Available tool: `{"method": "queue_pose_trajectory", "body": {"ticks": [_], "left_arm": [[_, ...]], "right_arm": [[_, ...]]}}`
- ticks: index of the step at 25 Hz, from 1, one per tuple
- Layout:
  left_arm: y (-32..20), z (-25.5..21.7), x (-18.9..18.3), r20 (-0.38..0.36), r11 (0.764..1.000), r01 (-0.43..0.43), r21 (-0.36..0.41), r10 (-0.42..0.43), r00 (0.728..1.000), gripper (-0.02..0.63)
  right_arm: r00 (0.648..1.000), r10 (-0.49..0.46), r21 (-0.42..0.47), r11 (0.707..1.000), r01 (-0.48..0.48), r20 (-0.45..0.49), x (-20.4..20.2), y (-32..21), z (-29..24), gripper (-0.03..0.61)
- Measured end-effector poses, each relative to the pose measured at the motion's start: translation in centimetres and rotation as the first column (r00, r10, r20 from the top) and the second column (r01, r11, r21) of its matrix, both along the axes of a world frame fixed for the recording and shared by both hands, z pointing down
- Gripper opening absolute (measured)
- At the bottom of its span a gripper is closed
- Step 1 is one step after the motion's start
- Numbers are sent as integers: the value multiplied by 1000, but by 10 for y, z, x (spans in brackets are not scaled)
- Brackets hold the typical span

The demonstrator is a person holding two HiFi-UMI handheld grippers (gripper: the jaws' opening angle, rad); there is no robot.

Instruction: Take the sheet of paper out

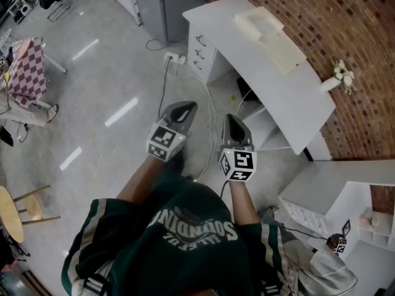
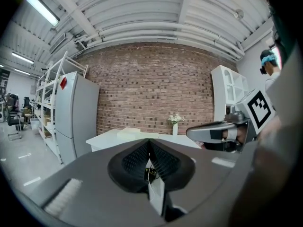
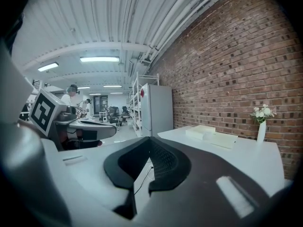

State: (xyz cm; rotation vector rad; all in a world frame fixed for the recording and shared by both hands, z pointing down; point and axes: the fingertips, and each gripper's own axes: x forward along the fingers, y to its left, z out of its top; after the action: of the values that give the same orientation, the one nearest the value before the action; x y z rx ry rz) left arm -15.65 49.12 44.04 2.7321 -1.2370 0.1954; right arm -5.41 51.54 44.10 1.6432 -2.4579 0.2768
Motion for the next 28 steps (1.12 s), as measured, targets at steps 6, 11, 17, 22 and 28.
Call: {"method": "queue_pose_trajectory", "body": {"ticks": [6, 11, 17, 22, 28], "left_arm": [[-61, 2, 1, -6, 999, -41, -10, 41, 999, 11], [-108, 1, -4, -11, 998, -61, -18, 61, 998, 11], [-159, 6, -15, -18, 996, -81, -29, 81, 997, 11], [-195, 13, -19, -21, 993, -111, -30, 111, 994, 11], [-225, 20, -22, -3, 988, -151, -26, 151, 989, 11]], "right_arm": [[999, 34, -7, 999, -34, -6, -3, -59, 0, 1], [998, 54, -20, 998, -54, -12, -10, -104, 1, 2], [997, 82, -32, 996, -82, -10, -20, -150, 4, 1], [993, 115, -31, 993, -115, -10, -24, -184, 7, 0], [987, 158, -34, 987, -158, -4, -26, -208, 13, 0]]}}
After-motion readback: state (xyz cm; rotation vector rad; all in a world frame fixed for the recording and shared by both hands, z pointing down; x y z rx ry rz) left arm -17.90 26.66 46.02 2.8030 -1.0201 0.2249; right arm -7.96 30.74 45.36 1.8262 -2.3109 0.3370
